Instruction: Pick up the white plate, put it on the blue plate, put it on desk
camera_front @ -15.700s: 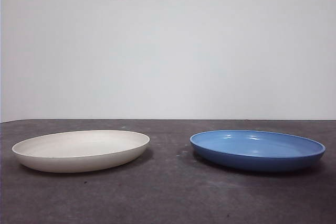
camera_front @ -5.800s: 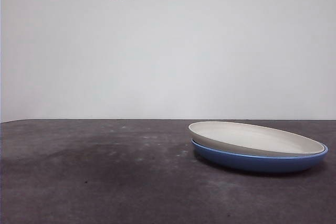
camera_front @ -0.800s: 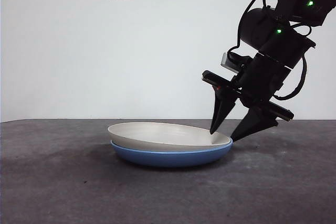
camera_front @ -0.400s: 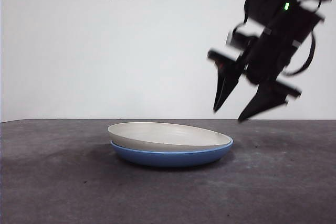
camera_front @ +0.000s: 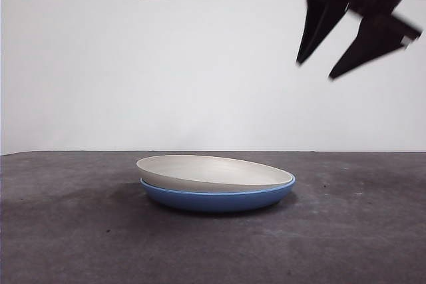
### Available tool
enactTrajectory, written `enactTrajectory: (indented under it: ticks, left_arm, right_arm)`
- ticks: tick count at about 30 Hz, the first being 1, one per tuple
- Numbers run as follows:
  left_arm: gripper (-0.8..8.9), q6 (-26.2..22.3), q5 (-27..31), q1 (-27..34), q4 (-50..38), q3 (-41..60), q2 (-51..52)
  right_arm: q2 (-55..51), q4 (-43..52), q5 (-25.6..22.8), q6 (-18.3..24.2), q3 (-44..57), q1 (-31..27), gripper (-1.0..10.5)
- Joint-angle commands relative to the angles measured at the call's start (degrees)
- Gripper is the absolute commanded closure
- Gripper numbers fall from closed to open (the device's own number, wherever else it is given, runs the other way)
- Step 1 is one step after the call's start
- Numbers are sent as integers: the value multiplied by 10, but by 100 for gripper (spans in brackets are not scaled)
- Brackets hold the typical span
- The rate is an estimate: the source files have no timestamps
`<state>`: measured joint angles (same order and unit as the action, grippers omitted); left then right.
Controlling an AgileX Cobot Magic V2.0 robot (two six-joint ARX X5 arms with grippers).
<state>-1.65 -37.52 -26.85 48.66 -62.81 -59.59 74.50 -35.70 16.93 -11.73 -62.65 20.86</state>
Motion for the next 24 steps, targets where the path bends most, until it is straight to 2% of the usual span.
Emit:
enactTrajectory:
  ticks: [1,11,16,24]
  left_arm:
    - [440,-7,-2,-2,-2,-4,-3]
    - [440,-7,-2,-2,-2,-4,-3]
    - [440,-7,-2,-2,-2,-4,-3]
    - [440,-7,-2,-2,-2,-4,-3]
  right_arm:
    - [-38,-42,20,35,-12,6,669]
    - [-174,-180,89,52,-12,37,669]
    - [-212,-229,90,54,-12,60,669]
    - [-225,-235,89,54,-12,69,669]
